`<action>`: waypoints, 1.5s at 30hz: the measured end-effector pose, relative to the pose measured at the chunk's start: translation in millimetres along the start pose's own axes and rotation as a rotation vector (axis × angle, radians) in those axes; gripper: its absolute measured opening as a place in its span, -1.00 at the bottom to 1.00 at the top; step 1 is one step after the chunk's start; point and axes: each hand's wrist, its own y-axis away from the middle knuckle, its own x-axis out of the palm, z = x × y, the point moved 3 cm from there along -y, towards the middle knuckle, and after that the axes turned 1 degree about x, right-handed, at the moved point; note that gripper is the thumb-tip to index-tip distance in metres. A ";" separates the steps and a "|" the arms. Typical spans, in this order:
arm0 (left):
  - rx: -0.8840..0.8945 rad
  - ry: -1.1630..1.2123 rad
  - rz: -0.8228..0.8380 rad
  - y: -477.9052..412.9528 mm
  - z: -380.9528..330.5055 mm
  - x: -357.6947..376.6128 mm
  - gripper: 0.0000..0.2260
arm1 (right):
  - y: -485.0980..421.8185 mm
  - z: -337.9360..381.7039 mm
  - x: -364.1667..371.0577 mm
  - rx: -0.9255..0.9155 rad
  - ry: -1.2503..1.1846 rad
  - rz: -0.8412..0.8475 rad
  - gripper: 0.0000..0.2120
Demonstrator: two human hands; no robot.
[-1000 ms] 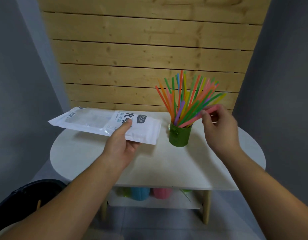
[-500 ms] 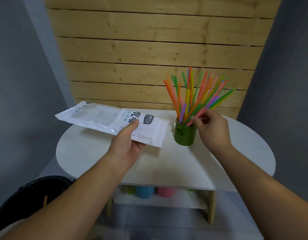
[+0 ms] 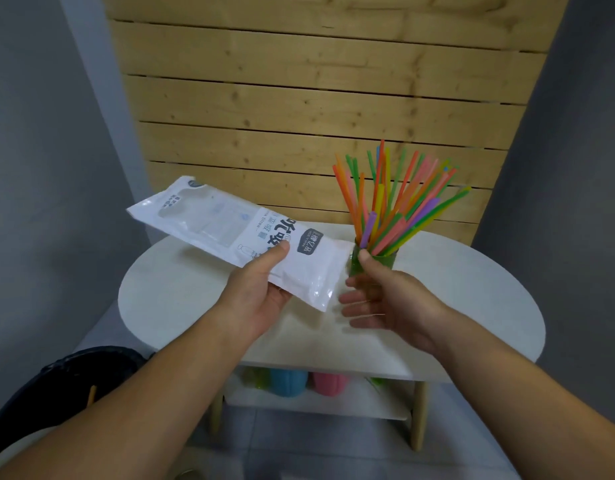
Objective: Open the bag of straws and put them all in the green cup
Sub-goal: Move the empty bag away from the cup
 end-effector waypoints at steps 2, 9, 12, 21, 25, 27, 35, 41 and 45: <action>-0.027 -0.028 0.027 5.4 -2.1 -1.2 -0.72 | 1.4 5.6 17.9 -0.033 -0.177 0.060 -0.50; -0.077 -0.059 0.026 23.2 -29.0 -30.3 -0.75 | 3.5 10.7 62.6 -0.173 -0.258 0.091 -0.76; -0.038 -0.020 -0.070 31.3 -44.7 -52.2 -0.83 | 3.3 10.3 82.6 -0.195 -0.253 0.034 -0.80; 0.074 0.185 -0.485 92.7 -58.8 -144.9 -0.86 | 25.2 -7.0 156.8 -0.323 0.075 -0.021 -0.75; 0.032 0.221 -0.682 133.6 -43.9 -210.1 -0.79 | 27.4 -36.3 197.4 -0.240 0.108 0.138 -0.73; -0.026 0.199 -0.724 149.5 -34.3 -232.0 -0.79 | 24.3 -49.4 216.5 -0.215 0.155 0.169 -0.69; -0.150 0.151 -0.741 169.6 -28.5 -282.7 -0.73 | 3.3 -87.1 277.5 -0.060 0.300 0.183 -0.68; -0.182 0.079 -0.751 168.3 -32.0 -305.6 -0.72 | -18.7 -94.4 323.3 -0.022 0.379 0.134 -0.60; -0.195 -0.064 -0.798 173.0 -34.4 -310.4 -0.66 | -38.2 -119.9 340.2 0.165 0.354 0.166 -0.37</action>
